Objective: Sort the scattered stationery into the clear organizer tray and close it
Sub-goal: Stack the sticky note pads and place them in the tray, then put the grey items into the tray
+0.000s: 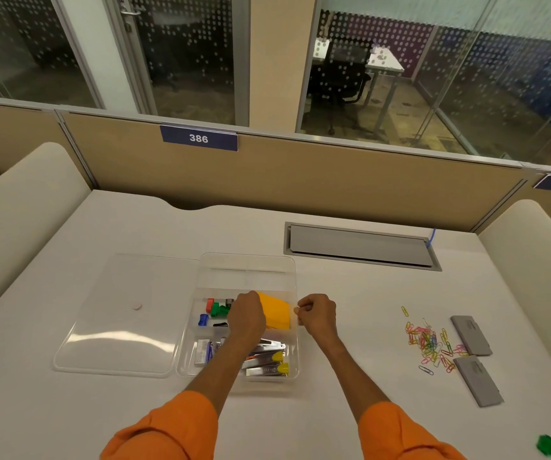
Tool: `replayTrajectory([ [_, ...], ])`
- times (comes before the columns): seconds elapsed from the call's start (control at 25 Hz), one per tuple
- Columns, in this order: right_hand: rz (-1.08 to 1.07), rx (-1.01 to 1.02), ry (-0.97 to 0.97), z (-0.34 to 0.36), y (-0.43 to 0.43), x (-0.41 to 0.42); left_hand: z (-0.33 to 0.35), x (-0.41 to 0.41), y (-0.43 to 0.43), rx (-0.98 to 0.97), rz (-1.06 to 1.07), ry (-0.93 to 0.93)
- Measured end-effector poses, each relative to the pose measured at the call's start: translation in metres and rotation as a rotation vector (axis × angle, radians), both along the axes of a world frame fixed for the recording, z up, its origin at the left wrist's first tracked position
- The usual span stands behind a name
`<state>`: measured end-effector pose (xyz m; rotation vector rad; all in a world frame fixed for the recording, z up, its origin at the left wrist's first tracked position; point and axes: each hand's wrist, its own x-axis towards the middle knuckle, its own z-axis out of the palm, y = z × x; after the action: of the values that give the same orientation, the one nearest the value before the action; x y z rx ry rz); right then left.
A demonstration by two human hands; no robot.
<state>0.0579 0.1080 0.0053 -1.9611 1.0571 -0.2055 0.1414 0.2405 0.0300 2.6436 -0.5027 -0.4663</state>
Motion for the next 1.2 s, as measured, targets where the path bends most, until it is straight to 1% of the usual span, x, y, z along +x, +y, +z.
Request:
replayTrajectory([
  [0.08, -0.004, -0.016, -0.004, -0.001, 0.000, -0.001, 0.000, 0.000, -0.002, 0.091, -0.098, -0.073],
  [0.2, 0.007, -0.029, -0.014, -0.002, 0.001, -0.003, -0.003, 0.008, 0.003, 0.108, -0.131, -0.097],
  [0.32, 0.016, -0.046, -0.030, -0.003, 0.003, -0.004, -0.004, 0.018, 0.015, -0.002, -0.075, -0.063],
  [0.44, 0.017, -0.059, -0.024, -0.005, 0.005, -0.004, -0.005, 0.029, 0.032, -0.177, 0.022, -0.101],
  [0.52, 0.016, -0.064, -0.029, -0.007, 0.006, -0.005, -0.003, 0.036, 0.044, -0.248, 0.074, -0.127],
  [0.72, 0.018, -0.090, -0.032, -0.008, 0.010, -0.009, 0.000, 0.043, 0.057, -0.280, 0.057, -0.123],
  [0.88, 0.018, -0.103, -0.012, -0.007, 0.016, -0.017, -0.005, 0.029, 0.045, -0.345, 0.002, -0.096],
  [0.96, 0.083, -0.142, 0.022, -0.002, 0.017, -0.026, -0.009, 0.017, 0.032, -0.275, -0.079, -0.122],
  [1.04, 0.175, -0.229, 0.077, 0.004, 0.015, -0.037, -0.014, 0.006, 0.019, -0.188, -0.144, -0.184],
  [1.12, 0.218, -0.335, 0.126, 0.011, 0.008, -0.053, -0.019, -0.009, 0.003, -0.163, -0.225, -0.253],
  [1.2, 0.212, -0.386, 0.145, 0.016, -0.003, -0.071, -0.025, -0.022, -0.013, -0.174, -0.282, -0.288],
])
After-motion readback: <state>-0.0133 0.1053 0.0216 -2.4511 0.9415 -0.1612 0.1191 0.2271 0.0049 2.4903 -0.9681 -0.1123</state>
